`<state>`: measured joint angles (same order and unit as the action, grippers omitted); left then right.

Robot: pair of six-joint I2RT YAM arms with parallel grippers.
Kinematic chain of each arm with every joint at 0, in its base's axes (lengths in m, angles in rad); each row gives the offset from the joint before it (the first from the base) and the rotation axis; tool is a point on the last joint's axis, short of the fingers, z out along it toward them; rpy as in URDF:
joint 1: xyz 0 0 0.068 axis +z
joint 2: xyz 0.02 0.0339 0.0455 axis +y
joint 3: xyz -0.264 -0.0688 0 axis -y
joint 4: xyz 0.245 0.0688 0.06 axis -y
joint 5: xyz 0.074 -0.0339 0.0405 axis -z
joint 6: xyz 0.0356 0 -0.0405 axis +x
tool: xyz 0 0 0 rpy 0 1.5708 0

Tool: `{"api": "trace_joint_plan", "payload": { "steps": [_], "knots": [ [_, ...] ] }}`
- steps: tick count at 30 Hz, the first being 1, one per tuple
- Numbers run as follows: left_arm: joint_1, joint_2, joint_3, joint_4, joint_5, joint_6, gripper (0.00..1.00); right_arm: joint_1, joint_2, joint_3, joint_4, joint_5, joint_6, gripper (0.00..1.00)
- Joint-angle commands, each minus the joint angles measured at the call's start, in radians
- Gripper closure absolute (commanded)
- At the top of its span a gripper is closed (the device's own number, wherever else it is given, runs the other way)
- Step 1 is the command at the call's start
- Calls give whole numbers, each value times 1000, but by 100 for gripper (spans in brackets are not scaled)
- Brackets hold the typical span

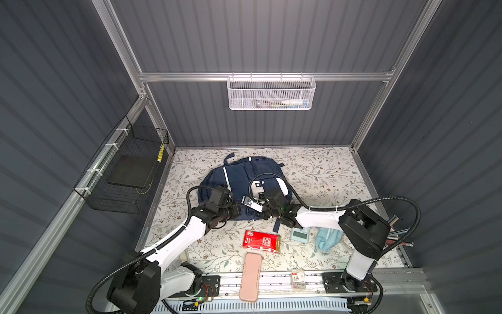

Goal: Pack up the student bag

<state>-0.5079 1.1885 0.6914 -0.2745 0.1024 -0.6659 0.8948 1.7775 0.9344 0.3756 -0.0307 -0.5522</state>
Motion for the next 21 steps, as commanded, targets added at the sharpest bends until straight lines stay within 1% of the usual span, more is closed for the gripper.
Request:
{"api": "trace_joint_plan", "payload": {
  "steps": [1,4,6,8,10,11,12,14,16,19,21],
  "knots": [
    [2,-32,36,-85,-82,21,100,4,10,-30,-20,28,31,100],
    [11,-60,46,-120,-54,6,100,2,10,-48,-7,75,16,100],
    [35,-74,41,-134,-14,3,100,-6,6,-65,6,100,5,100],
    [119,-87,24,-152,49,24,100,-19,-9,-91,32,101,-5,100],
    [243,-95,2,-155,147,65,100,-37,-32,-119,57,80,-15,100],
    [284,-95,3,-161,183,84,100,-43,-40,-127,62,72,-22,100],
    [324,-93,11,-173,208,106,100,-48,-47,-134,64,70,-38,100],
    [376,-80,26,-187,247,136,100,-56,-56,-141,71,77,-65,100],
    [438,-51,33,-173,334,148,100,-67,-62,-143,66,74,-81,100],
    [526,-20,44,-173,372,177,100,-100,-69,-151,78,70,-80,100],
    [581,-27,68,-204,337,223,100,-131,-72,-158,85,66,-80,100]
  ]
}}
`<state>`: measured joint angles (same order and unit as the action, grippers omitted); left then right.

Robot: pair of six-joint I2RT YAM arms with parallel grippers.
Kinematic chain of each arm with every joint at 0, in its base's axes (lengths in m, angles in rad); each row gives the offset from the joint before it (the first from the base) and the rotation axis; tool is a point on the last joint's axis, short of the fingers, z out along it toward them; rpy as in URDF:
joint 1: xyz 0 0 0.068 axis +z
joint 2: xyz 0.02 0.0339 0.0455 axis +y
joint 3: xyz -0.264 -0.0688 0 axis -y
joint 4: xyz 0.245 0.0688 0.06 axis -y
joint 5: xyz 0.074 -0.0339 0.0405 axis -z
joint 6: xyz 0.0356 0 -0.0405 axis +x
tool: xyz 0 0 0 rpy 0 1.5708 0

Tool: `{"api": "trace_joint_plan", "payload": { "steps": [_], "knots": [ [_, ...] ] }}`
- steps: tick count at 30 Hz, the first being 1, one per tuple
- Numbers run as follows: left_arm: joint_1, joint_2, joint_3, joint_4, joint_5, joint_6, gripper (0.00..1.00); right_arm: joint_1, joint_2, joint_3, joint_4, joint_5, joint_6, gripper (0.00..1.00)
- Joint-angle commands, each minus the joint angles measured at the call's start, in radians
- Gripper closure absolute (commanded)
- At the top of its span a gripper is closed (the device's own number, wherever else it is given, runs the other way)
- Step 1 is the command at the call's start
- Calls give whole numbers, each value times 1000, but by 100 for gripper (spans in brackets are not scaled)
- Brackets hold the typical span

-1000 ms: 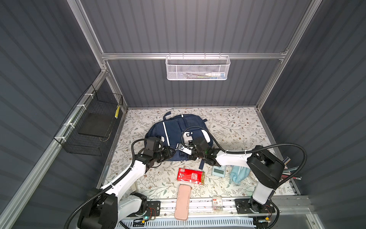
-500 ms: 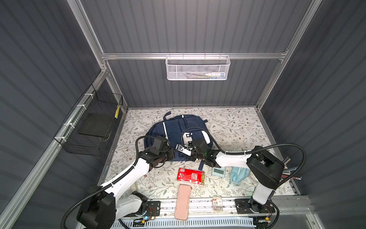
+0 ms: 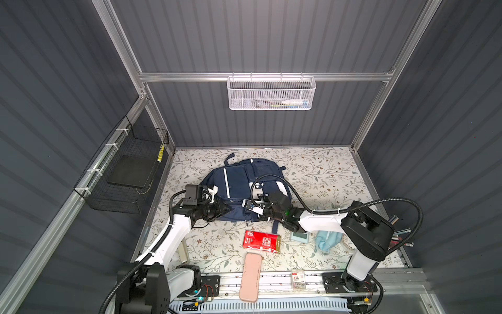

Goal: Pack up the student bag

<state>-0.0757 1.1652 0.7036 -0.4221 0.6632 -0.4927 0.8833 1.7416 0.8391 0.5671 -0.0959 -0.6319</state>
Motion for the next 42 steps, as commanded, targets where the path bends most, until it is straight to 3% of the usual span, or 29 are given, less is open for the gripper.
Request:
{"api": "trace_joint_plan", "payload": {
  "steps": [1,3,6,11,14,17,21,24,30,31,33,34,38,42],
  "knots": [
    [175,-11,72,-79,-229,70,100,-136,-36,-66,-102,126,-2,100],
    [192,-27,95,-107,-201,97,100,-168,-32,-62,-88,108,-2,100],
    [156,-61,59,-66,-86,36,100,-178,-18,-34,-86,89,-12,100],
    [-102,-128,-27,15,-144,-110,100,-167,8,19,-81,109,28,94],
    [-240,-119,-65,108,-163,-218,100,-160,0,9,-61,138,29,73],
    [-289,-110,-67,144,-189,-255,100,-105,-72,-97,50,141,-34,47],
    [-324,-87,-52,189,-179,-283,100,-3,-114,-106,-7,162,-85,41],
    [-343,-81,-42,189,-185,-288,100,31,-64,-70,33,168,-86,43],
    [-345,-119,-58,181,-183,-304,100,59,58,43,62,161,-75,59],
    [-345,-120,-50,168,-182,-296,100,62,70,46,68,158,-76,67],
    [-343,-119,-42,150,-189,-284,100,63,81,33,103,169,-76,94],
    [-342,-116,-45,152,-198,-284,100,61,81,12,129,176,-84,100],
    [-259,-87,-49,164,-147,-268,100,45,49,-51,142,167,-101,100],
    [-67,-34,-47,181,-23,-243,100,3,6,-113,164,116,-90,100]
  ]
}}
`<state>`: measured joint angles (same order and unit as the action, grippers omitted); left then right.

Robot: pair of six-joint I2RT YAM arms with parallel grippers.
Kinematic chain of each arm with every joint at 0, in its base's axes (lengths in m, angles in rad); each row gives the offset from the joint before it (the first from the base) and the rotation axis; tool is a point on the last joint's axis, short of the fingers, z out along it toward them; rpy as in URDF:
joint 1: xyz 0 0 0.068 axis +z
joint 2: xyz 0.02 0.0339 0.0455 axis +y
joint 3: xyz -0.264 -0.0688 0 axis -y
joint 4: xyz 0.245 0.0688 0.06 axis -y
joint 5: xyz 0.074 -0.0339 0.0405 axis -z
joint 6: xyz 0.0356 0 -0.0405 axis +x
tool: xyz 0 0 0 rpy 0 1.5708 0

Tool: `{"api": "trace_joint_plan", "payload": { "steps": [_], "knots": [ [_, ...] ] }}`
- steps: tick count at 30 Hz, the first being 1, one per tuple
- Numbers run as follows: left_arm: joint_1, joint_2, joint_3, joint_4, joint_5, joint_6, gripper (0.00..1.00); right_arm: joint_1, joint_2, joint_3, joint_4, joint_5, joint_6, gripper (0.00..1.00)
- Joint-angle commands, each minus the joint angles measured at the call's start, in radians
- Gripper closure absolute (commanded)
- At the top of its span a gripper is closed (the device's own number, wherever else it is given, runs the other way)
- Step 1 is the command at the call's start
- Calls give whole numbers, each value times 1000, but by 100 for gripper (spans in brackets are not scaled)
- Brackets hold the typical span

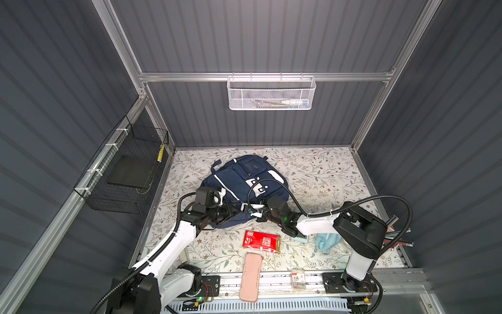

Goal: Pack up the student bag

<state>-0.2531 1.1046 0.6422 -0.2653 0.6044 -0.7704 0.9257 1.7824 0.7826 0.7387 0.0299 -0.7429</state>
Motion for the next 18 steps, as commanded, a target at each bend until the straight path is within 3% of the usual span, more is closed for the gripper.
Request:
{"api": "trace_joint_plan", "payload": {
  "steps": [1,10,14,18],
  "knots": [
    [149,39,16,32,56,39,100,-51,-43,-66,-6,-22,23,100],
    [458,110,74,-54,171,167,100,-171,-65,-118,49,-78,-2,100],
    [402,55,83,-114,157,188,100,-215,-30,-53,18,-76,-14,100],
    [214,-34,46,-122,85,104,100,-217,29,22,12,1,-23,100]
  ]
}}
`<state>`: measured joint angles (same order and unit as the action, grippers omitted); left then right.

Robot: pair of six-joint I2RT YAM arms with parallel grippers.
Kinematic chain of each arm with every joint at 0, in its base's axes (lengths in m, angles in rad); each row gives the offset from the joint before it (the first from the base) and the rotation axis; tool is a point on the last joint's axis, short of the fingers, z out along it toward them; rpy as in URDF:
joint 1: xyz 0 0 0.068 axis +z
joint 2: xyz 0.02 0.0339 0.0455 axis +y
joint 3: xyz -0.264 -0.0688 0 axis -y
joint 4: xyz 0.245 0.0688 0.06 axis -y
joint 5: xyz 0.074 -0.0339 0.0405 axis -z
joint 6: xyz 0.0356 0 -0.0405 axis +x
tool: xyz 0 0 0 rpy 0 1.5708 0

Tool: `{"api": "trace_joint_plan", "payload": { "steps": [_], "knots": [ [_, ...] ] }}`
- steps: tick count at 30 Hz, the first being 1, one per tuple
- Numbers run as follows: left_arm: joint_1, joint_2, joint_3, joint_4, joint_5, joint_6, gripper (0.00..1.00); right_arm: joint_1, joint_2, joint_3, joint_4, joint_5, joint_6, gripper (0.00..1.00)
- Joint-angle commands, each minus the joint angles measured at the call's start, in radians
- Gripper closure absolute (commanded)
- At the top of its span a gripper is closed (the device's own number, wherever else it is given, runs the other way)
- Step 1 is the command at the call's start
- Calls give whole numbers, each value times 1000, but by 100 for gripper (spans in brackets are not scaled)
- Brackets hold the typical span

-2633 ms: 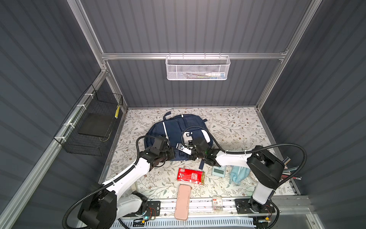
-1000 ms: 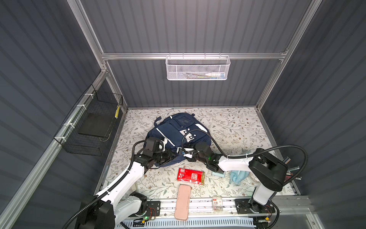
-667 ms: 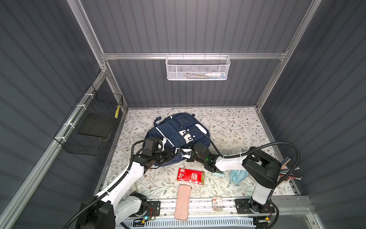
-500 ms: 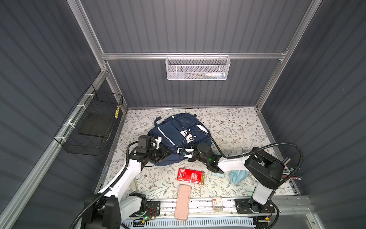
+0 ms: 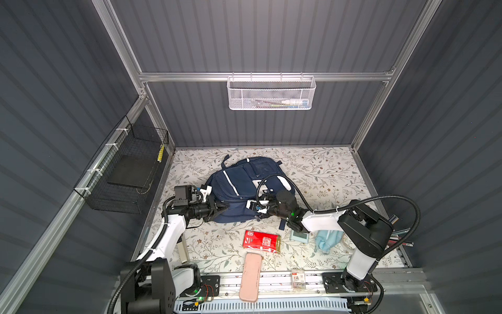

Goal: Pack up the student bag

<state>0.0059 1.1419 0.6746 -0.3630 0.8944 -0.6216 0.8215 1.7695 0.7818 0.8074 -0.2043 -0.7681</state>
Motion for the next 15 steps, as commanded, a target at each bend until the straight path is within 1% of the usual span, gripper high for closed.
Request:
{"api": "trace_joint_plan", "payload": {
  "steps": [1,3,4,5,6,7,8,9,12,15],
  "knots": [
    [-93,-84,-3,3,-213,-81,100,-112,55,41,-69,259,0,100],
    [-214,-104,-49,85,-246,-182,100,-113,65,50,-59,276,0,100],
    [-262,-106,-54,104,-271,-205,100,-110,55,35,-37,268,3,98],
    [-313,-106,-57,125,-303,-229,100,-109,30,7,-13,240,19,84],
    [-355,-102,-55,151,-327,-248,100,-100,-6,-17,-28,220,28,68],
    [-379,-93,-54,178,-335,-261,100,-87,-42,-33,-68,213,29,60],
    [-397,-79,-51,208,-336,-275,100,-63,-85,-43,-129,213,21,54],
    [-408,-63,-47,236,-331,-286,100,-38,-122,-57,-169,220,20,51],
    [-424,-20,-26,274,-324,-289,100,27,-195,-102,-201,227,41,45],
    [-432,-7,-21,294,-320,-293,100,60,-170,-87,-199,246,35,45]
  ]
}}
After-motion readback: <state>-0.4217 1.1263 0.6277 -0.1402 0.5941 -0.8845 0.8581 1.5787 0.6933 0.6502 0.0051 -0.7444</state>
